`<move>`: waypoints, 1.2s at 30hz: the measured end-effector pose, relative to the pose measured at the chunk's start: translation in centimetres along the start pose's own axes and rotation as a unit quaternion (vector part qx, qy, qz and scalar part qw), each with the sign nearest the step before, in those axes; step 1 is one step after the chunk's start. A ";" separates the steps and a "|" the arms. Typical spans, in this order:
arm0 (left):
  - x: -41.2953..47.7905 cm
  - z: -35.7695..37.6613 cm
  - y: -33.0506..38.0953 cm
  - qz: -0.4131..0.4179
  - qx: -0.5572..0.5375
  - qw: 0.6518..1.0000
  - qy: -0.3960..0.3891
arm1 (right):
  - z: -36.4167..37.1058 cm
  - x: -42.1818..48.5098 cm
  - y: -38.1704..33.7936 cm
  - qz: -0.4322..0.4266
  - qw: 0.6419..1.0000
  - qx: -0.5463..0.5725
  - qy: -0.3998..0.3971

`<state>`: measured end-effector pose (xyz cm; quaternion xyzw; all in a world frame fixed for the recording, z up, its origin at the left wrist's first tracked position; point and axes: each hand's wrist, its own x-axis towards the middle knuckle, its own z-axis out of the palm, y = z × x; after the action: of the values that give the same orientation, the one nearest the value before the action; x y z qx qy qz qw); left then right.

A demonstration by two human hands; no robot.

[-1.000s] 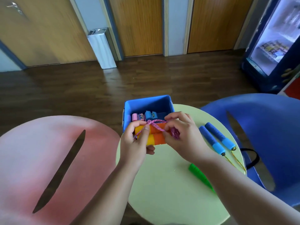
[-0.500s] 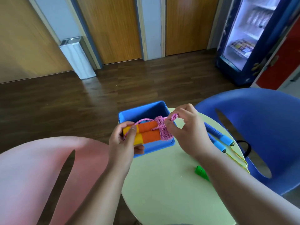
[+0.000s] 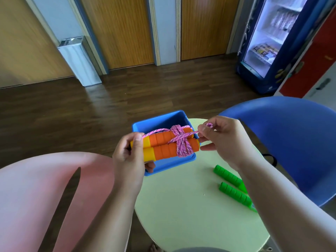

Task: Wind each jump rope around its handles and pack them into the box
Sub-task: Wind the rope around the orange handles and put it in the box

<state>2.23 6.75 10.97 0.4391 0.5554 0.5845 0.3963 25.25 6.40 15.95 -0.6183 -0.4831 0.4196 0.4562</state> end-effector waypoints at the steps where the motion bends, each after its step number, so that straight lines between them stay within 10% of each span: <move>1: -0.2 -0.1 0.1 0.003 -0.006 1.000 0.000 | 0.0 -0.3 0.1 0.007 1.000 0.015 -0.002; 14: -0.8 -0.4 -0.1 -0.080 -0.135 0.987 -0.031 | 1.4 -1.7 0.8 0.099 0.965 0.239 -0.036; 22: 0.3 -0.4 0.0 -0.275 -0.166 0.945 -0.064 | 0.8 -1.7 2.3 -0.097 0.995 0.011 -0.035; 27: 1.0 -0.2 0.5 -0.254 -0.120 0.957 -0.066 | 0.1 -1.8 2.2 -0.176 0.984 -0.015 0.037; 36: 0.8 0.4 0.4 -0.169 -0.037 0.978 -0.114 | 0.0 -0.3 1.3 -0.302 0.910 -0.206 -0.195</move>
<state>2.39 7.65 11.45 0.3875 0.5504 0.4754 0.5665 25.48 5.97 14.72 -0.4286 -0.8019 0.2655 0.3206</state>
